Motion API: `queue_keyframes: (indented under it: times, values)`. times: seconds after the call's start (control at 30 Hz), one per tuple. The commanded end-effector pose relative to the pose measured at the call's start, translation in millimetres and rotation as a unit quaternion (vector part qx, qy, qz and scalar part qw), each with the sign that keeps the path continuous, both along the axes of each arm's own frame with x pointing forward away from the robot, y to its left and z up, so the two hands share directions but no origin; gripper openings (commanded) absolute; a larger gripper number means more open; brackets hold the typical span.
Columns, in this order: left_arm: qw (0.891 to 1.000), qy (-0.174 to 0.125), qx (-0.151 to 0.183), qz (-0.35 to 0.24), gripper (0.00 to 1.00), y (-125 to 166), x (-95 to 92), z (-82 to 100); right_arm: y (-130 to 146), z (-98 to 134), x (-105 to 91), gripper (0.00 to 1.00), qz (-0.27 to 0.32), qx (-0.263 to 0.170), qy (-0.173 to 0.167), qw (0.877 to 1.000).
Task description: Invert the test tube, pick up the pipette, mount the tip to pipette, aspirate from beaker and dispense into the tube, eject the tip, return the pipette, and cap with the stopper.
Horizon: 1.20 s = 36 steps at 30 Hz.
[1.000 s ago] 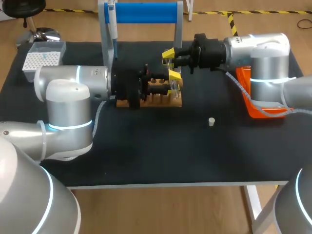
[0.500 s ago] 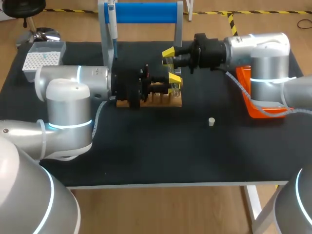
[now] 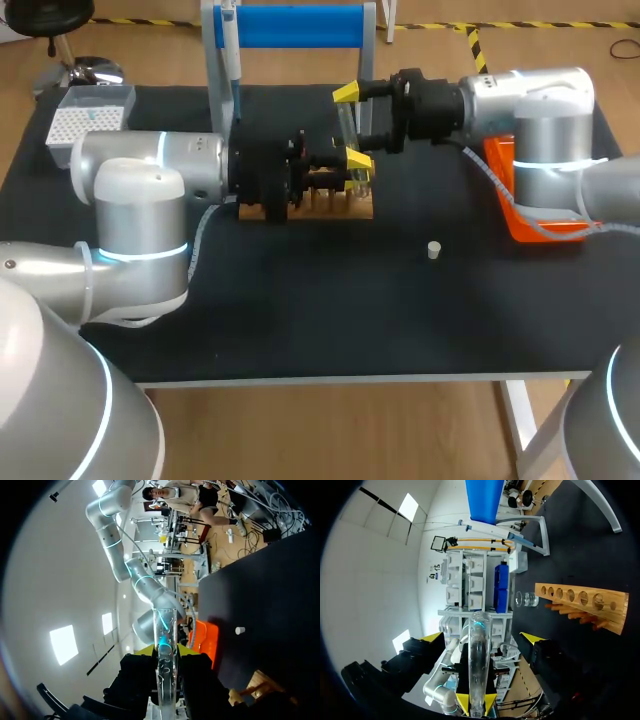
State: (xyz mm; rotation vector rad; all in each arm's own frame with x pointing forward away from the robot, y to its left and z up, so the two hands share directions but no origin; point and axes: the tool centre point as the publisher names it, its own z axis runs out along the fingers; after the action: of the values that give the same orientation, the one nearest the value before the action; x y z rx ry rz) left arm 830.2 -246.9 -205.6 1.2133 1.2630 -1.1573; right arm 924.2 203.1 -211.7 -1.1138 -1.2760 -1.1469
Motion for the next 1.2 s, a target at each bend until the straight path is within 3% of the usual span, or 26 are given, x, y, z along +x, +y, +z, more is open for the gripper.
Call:
queue_keyframes:
  times: [0.03, 0.27, 0.6, 0.8, 0.93, 1.2]
  values:
    - [1.000, -0.001, 0.000, 0.002, 0.00, -1, -0.6, 0.2, -8, 3, -1.8, 1.00, 0.001, -0.008, -0.025, 1.000]
    - [1.000, -0.001, 0.000, 0.002, 0.00, -1, -0.6, 0.2, -39, 5, -7.3, 1.00, -0.005, -0.034, -0.110, 0.993]
    - [1.000, -0.001, 0.000, 0.002, 0.00, -1, -0.6, 0.2, -77, -7, -11.3, 1.00, -0.008, -0.074, -0.221, 0.972]
    - [1.000, -0.001, 0.000, 0.002, 0.00, -1, -0.6, 0.2, -88, -14, -13.8, 1.00, -0.022, -0.104, -0.290, 0.951]
    - [1.000, -0.001, 0.000, 0.002, 0.00, -1, -0.6, 0.2, -91, -20, -17.0, 1.00, -0.033, -0.130, -0.345, 0.929]
    - [1.000, -0.001, 0.000, 0.002, 0.00, -1, -0.6, 0.2, -92, -31, -26.5, 1.00, -0.032, -0.150, -0.422, 0.894]
